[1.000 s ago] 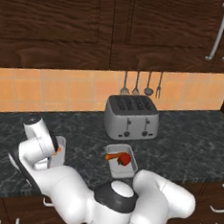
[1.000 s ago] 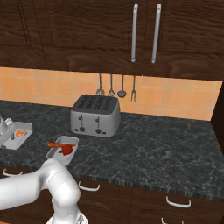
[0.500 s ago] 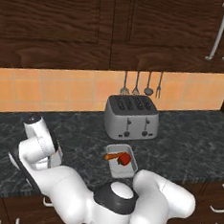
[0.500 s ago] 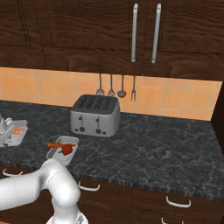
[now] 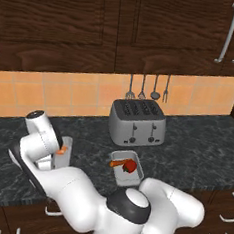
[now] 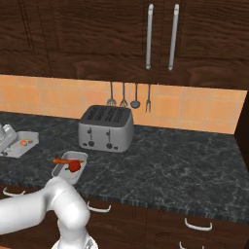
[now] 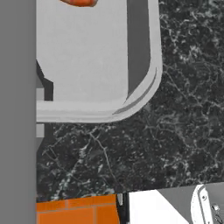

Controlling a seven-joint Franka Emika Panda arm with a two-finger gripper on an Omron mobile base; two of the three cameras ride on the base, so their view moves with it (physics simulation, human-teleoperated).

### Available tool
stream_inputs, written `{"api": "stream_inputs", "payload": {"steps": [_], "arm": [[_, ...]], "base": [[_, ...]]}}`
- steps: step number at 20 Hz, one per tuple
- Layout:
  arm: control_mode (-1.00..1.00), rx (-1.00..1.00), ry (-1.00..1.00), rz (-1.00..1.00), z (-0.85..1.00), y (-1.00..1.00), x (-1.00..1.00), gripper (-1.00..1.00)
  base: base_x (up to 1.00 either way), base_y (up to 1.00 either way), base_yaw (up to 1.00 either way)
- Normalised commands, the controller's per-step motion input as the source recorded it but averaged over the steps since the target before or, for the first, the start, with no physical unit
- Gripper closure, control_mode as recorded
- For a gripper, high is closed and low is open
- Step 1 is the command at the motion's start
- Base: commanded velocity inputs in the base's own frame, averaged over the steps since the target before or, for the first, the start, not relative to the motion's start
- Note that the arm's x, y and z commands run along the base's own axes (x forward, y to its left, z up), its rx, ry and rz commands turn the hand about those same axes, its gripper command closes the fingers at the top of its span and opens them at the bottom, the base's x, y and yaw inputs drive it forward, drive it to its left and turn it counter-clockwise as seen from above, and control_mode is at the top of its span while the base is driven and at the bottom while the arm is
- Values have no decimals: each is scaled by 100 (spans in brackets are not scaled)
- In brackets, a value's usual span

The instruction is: Take the meat container that has the shrimp and place it on the second highest rack of the freezer. Then take the vegetable container that has the bell pepper and carrot and place it on the highest rack of the freezer.

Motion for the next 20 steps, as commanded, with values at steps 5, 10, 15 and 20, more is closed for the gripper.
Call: {"api": "stream_inputs", "payload": {"steps": [5, 10, 15, 20], "arm": [[-100, -3, -3, 0, 57, -21, -25, 100], [-100, -4, -9, 0, 44, -45, -42, 100], [-100, 0, 0, 0, 58, -78, -16, 100], [-100, 0, 0, 0, 35, -96, -34, 100]], "base": [[0, 0, 0], [0, 0, 0], [0, 0, 0], [0, 0, 0]]}}
